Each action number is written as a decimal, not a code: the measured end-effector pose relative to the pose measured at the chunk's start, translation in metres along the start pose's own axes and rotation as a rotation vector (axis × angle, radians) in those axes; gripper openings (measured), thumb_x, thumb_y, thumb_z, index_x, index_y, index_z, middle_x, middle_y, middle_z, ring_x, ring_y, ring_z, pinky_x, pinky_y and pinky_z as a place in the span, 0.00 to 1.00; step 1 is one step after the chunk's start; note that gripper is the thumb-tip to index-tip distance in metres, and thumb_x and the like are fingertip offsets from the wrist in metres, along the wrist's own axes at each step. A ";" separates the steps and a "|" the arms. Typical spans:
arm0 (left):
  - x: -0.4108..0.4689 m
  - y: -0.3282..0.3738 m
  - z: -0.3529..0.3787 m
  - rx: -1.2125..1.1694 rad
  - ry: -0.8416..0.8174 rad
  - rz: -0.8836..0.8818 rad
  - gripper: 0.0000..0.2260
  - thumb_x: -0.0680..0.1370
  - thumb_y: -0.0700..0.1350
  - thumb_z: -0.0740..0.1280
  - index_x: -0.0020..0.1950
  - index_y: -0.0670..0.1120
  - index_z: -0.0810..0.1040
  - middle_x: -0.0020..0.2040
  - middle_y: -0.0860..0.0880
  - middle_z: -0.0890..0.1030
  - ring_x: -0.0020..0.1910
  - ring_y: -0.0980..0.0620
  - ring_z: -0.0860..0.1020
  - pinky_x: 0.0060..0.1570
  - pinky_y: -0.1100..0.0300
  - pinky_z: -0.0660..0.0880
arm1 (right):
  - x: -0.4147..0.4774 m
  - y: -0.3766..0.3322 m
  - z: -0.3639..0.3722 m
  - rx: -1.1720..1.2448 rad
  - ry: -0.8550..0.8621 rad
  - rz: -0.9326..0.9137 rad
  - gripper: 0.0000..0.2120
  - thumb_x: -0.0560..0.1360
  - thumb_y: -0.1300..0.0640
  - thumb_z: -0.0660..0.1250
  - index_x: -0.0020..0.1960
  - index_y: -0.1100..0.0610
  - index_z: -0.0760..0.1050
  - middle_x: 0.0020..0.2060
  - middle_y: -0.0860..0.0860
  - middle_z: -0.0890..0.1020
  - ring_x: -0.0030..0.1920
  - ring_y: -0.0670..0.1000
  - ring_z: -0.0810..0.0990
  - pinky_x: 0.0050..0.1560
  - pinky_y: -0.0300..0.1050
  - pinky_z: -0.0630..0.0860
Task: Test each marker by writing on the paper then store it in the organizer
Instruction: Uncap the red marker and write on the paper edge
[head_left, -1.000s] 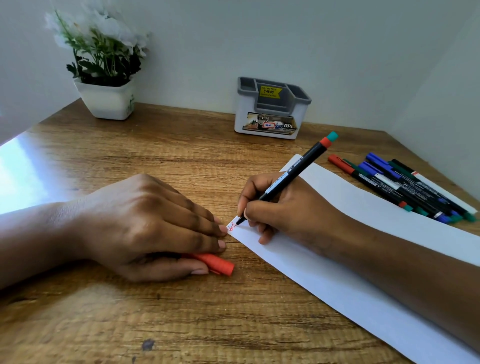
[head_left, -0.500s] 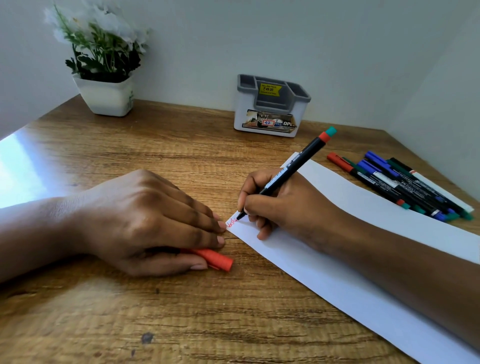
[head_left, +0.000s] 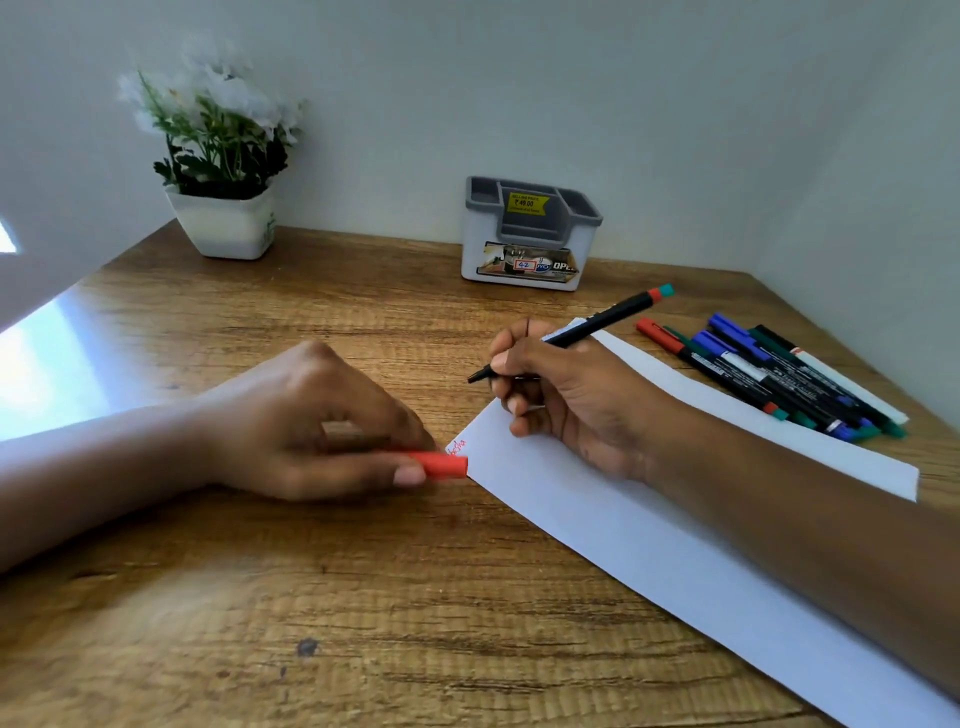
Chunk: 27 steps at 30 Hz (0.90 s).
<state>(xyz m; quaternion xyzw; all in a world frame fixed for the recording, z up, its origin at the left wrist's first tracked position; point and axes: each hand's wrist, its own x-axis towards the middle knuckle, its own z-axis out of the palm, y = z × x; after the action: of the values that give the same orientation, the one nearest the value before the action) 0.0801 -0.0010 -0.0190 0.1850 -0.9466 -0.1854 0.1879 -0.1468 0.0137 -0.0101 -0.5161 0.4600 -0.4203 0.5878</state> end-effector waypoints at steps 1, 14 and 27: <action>0.004 0.000 -0.003 -0.094 0.024 -0.039 0.11 0.76 0.54 0.67 0.51 0.50 0.84 0.47 0.55 0.86 0.43 0.60 0.84 0.39 0.64 0.79 | -0.002 -0.005 -0.001 -0.023 0.004 -0.027 0.06 0.74 0.64 0.65 0.40 0.56 0.73 0.29 0.51 0.75 0.26 0.45 0.72 0.25 0.37 0.73; 0.041 0.025 -0.019 -0.750 0.326 -0.474 0.19 0.66 0.60 0.72 0.46 0.47 0.84 0.42 0.44 0.85 0.39 0.49 0.84 0.32 0.64 0.78 | -0.024 -0.052 -0.021 0.010 0.056 -0.269 0.13 0.78 0.60 0.58 0.46 0.61 0.81 0.30 0.52 0.80 0.30 0.47 0.79 0.30 0.40 0.78; 0.052 0.042 -0.018 -0.850 0.299 -0.572 0.16 0.68 0.50 0.67 0.48 0.41 0.82 0.38 0.44 0.84 0.34 0.52 0.83 0.27 0.66 0.75 | -0.027 -0.045 -0.013 -0.008 0.068 -0.338 0.07 0.78 0.59 0.61 0.41 0.55 0.74 0.30 0.51 0.80 0.31 0.49 0.79 0.31 0.42 0.79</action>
<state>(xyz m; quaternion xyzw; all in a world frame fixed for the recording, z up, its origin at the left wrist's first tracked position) 0.0308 0.0086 0.0293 0.3675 -0.6629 -0.5679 0.3210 -0.1666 0.0320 0.0368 -0.5737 0.3879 -0.5287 0.4908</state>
